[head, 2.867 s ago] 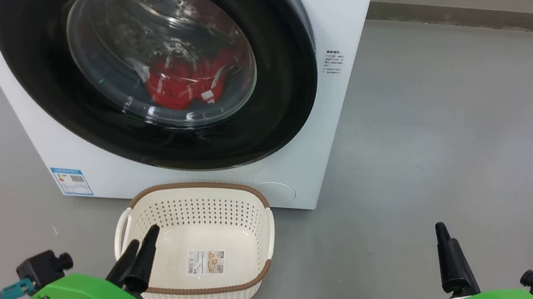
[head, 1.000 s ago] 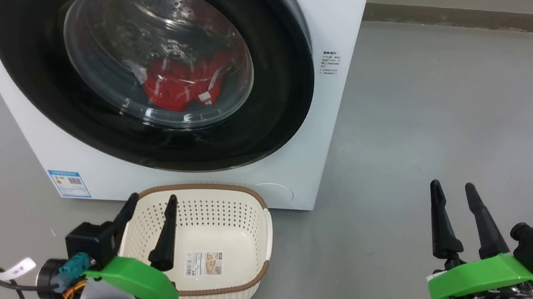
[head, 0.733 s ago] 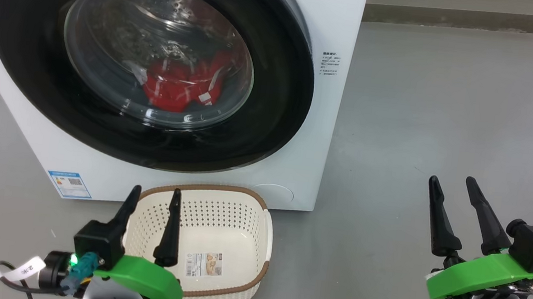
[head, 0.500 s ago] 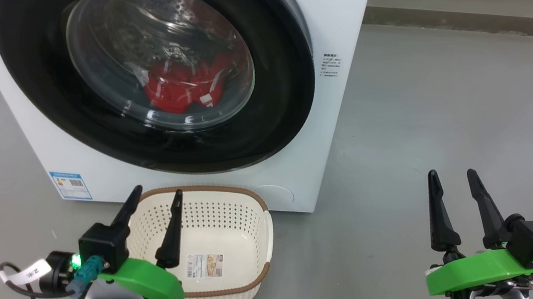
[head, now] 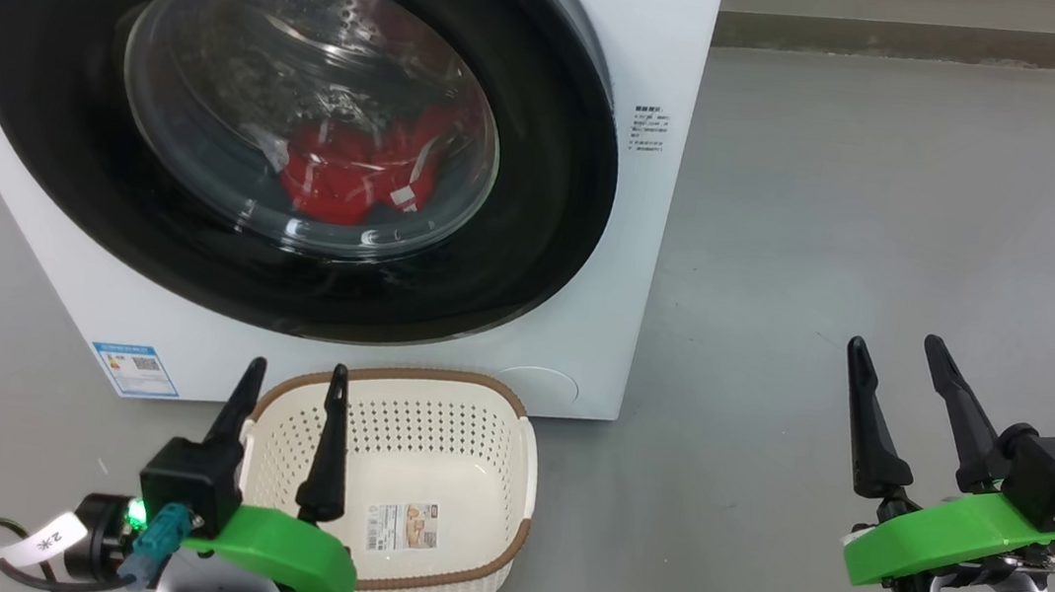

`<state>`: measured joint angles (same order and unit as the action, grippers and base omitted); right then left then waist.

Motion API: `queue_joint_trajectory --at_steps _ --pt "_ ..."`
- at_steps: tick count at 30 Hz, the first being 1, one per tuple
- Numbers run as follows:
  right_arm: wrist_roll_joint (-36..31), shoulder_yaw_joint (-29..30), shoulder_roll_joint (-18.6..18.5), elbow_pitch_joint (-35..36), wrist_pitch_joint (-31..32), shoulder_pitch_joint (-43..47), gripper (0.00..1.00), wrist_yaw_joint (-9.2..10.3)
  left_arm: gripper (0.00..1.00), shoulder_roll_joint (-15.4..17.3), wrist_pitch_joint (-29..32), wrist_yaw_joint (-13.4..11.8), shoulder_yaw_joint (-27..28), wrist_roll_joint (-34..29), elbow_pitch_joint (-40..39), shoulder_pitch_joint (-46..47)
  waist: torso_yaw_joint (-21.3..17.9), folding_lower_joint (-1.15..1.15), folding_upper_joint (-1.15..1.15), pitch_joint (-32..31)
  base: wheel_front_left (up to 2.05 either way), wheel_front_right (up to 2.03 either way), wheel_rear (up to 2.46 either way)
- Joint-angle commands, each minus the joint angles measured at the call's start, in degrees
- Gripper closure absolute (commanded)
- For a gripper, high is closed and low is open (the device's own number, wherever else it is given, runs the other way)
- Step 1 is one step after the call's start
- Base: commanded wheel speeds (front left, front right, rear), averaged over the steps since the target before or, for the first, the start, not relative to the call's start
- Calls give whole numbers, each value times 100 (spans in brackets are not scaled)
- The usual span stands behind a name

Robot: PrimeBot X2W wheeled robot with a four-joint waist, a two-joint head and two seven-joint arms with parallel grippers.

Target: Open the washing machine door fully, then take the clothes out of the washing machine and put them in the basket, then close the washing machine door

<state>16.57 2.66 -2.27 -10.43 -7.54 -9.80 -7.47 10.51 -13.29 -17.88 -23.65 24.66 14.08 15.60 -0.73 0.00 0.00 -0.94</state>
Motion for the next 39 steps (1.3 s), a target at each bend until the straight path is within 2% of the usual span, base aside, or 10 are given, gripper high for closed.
queue_joint_trajectory --at_steps 1,24,39 --pt "-5 -134 -61 152 13 -223 0 -2 0 157 -72 -65 236 -64 -161 271 -1 0 0 1 0 0 0" --pt "-16 -86 -61 191 101 -189 0 -2 0 271 -115 -195 174 -212 -403 260 51 0 0 117 0 0 0" --pt "78 -57 -61 203 -25 -433 0 -2 0 308 -60 -268 115 -262 -702 464 164 0 0 678 0 0 0"
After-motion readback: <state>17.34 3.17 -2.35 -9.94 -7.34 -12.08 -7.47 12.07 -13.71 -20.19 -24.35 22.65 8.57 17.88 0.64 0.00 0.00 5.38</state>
